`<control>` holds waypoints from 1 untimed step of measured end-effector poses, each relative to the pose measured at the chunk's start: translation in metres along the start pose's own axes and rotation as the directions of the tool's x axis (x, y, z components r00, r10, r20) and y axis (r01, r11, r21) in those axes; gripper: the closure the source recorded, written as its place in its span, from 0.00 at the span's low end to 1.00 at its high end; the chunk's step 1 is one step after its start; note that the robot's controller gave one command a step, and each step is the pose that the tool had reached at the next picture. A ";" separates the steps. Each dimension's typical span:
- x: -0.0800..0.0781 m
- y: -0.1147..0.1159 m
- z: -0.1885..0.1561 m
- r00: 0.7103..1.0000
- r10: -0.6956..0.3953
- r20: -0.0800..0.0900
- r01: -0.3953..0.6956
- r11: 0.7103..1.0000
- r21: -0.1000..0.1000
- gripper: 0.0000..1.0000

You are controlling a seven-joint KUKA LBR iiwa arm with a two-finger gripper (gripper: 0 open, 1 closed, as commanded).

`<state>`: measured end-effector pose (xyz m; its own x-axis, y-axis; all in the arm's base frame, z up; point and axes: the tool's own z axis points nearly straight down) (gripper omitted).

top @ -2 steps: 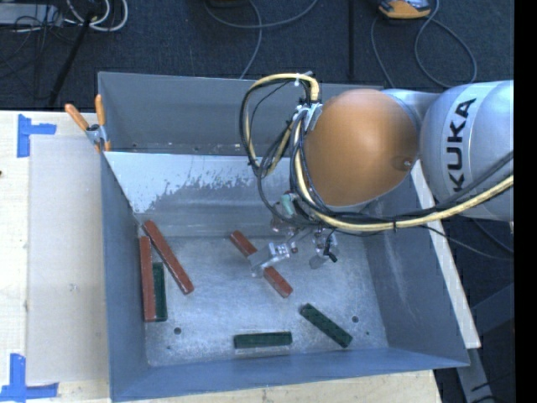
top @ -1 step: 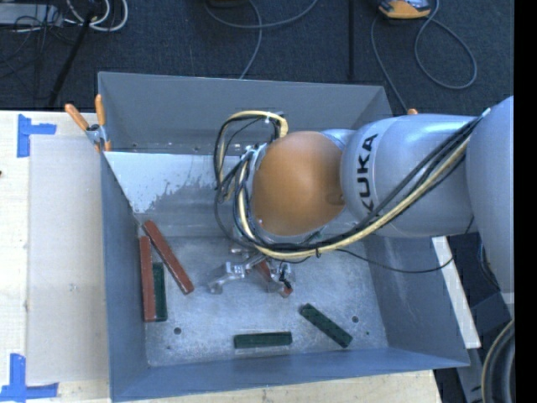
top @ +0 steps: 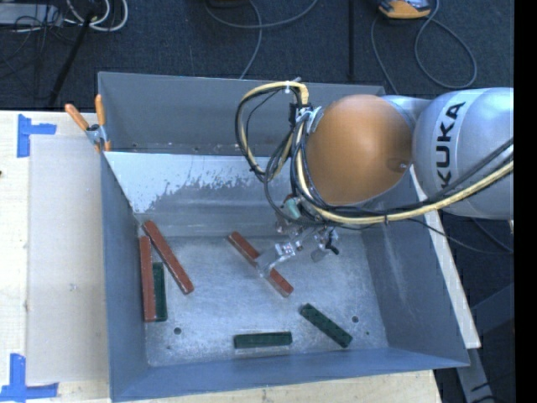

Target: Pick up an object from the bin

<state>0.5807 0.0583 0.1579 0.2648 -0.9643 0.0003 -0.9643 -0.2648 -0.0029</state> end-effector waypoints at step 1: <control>-0.016 -0.033 0.092 0.992 0.128 0.004 -0.128 0.992 -0.010 0.00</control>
Offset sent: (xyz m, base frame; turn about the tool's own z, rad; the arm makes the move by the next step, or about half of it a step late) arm 0.0297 0.0222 -0.0873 0.1278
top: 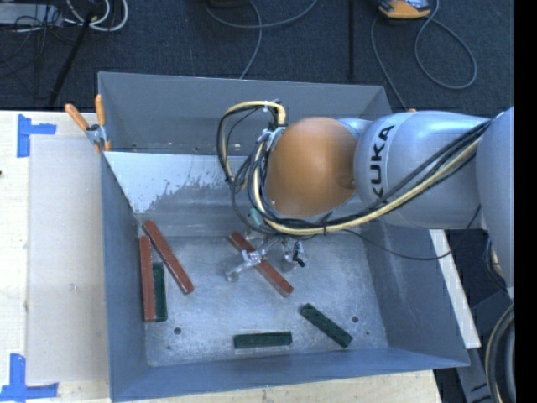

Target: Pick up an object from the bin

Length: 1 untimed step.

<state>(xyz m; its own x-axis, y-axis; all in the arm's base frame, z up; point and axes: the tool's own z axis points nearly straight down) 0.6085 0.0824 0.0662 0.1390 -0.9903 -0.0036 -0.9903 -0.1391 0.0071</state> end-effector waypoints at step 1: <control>0.001 -0.001 -0.004 1.000 0.004 0.000 -0.004 1.000 0.005 1.00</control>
Offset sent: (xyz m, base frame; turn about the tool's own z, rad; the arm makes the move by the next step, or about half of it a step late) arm 0.0000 0.0000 0.0000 0.0000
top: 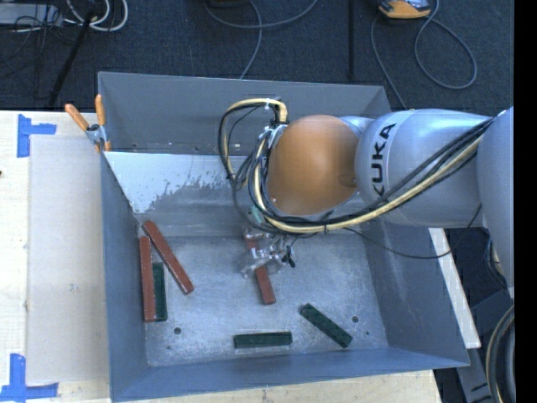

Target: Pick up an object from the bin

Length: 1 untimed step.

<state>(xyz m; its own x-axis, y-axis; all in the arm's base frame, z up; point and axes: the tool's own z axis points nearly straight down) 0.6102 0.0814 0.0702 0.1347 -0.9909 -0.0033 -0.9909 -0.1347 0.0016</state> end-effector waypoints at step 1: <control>-0.038 -0.009 -0.064 1.000 0.002 0.001 -0.002 1.000 0.007 1.00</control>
Offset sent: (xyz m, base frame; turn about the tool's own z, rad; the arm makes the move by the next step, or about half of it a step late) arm 0.0025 0.0347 0.0601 0.0042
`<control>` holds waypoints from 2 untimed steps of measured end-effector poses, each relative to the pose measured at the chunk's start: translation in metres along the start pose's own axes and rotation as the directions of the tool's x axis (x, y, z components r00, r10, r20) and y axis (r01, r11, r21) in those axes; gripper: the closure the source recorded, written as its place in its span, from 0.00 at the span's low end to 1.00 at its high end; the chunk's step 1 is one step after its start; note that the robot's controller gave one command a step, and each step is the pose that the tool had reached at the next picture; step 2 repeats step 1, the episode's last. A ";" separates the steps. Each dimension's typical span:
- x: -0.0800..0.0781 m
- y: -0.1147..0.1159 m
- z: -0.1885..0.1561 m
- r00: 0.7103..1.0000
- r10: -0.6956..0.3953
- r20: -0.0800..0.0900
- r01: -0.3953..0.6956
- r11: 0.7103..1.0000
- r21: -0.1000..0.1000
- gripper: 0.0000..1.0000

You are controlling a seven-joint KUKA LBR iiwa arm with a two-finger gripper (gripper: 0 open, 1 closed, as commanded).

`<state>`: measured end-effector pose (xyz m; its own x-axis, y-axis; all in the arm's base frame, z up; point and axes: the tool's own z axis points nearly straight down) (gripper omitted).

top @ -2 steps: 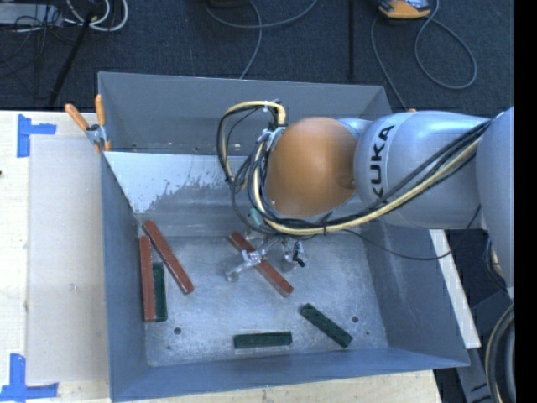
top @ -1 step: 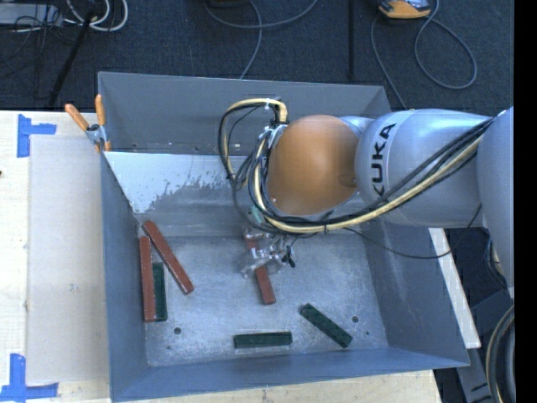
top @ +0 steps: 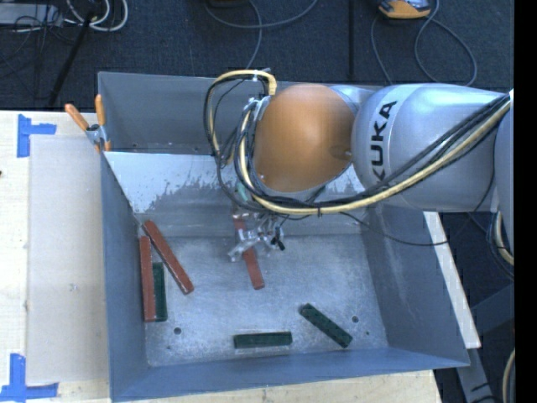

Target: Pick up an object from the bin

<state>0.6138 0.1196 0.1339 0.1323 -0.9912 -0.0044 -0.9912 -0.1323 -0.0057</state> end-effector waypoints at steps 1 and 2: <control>-0.014 -0.002 -0.120 0.999 0.033 -0.001 -0.033 0.999 0.001 1.00; -0.014 -0.002 -0.120 0.999 0.033 -0.001 -0.033 0.999 0.001 1.00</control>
Offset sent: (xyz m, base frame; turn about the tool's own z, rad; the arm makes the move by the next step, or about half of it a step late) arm -0.0011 0.0114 0.1153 0.0358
